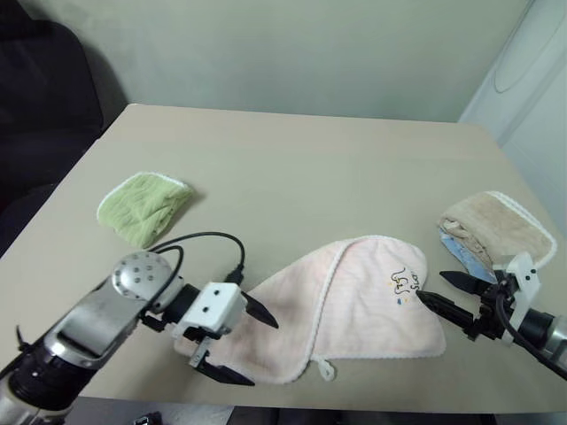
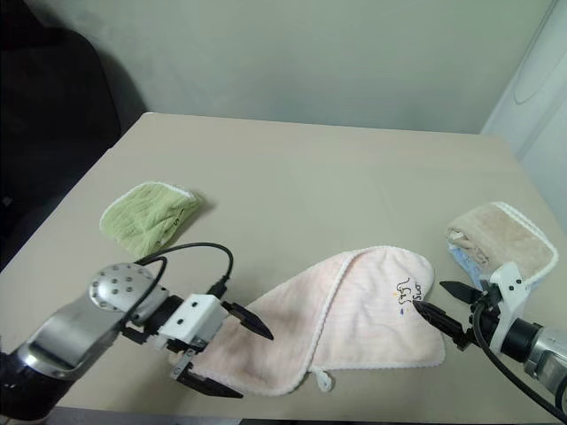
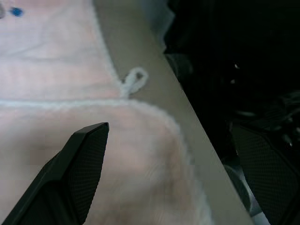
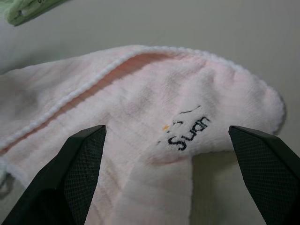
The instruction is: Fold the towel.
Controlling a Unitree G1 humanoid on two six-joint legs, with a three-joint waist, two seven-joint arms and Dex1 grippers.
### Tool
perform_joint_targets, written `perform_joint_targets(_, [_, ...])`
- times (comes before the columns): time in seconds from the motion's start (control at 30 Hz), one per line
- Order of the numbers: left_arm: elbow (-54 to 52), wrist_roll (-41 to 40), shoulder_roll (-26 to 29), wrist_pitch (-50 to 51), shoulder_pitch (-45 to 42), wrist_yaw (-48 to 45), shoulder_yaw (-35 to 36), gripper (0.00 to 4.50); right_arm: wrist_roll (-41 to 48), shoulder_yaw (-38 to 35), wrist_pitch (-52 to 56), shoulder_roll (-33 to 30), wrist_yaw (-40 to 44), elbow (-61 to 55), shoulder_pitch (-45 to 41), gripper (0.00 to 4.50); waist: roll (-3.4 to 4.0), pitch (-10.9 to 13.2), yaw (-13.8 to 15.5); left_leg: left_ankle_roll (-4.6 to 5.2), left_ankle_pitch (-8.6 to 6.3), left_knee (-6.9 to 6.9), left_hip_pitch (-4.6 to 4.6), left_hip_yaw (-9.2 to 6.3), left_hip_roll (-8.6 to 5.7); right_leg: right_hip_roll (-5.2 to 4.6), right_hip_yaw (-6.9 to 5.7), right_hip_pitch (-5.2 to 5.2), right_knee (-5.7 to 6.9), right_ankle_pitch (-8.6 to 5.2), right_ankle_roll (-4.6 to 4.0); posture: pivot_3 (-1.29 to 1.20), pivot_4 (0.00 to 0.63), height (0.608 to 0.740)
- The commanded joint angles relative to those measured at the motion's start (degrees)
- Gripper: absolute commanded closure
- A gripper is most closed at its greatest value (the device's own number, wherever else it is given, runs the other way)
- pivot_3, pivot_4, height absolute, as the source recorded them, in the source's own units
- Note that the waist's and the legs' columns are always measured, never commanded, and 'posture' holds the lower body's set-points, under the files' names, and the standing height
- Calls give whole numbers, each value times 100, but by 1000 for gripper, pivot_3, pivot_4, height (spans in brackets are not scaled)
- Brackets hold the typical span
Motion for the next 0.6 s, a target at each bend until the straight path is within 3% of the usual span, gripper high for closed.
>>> perform_joint_targets(0.03, [-75,287,-217,-160,-98,-4,-370,0,297,-464,114,-17,-131,-396,170,75,0,0,0,0,0,1,0,0,0,0,0,0,-1,-9,14,0,150,740])
perform_joint_targets(0.33, [151,1254,-538,-480,-195,256,-1070,0,666,-821,410,-106,-294,-645,434,75,0,-3,1,1,0,4,0,2,4,0,0,0,0,-27,44,0,150,740])
perform_joint_targets(0.6, [380,1481,-607,-657,-269,282,-1092,0,839,-875,478,-126,-425,-755,544,75,7,-9,7,3,-1,4,-2,3,5,-1,0,2,2,-27,44,0,150,740])
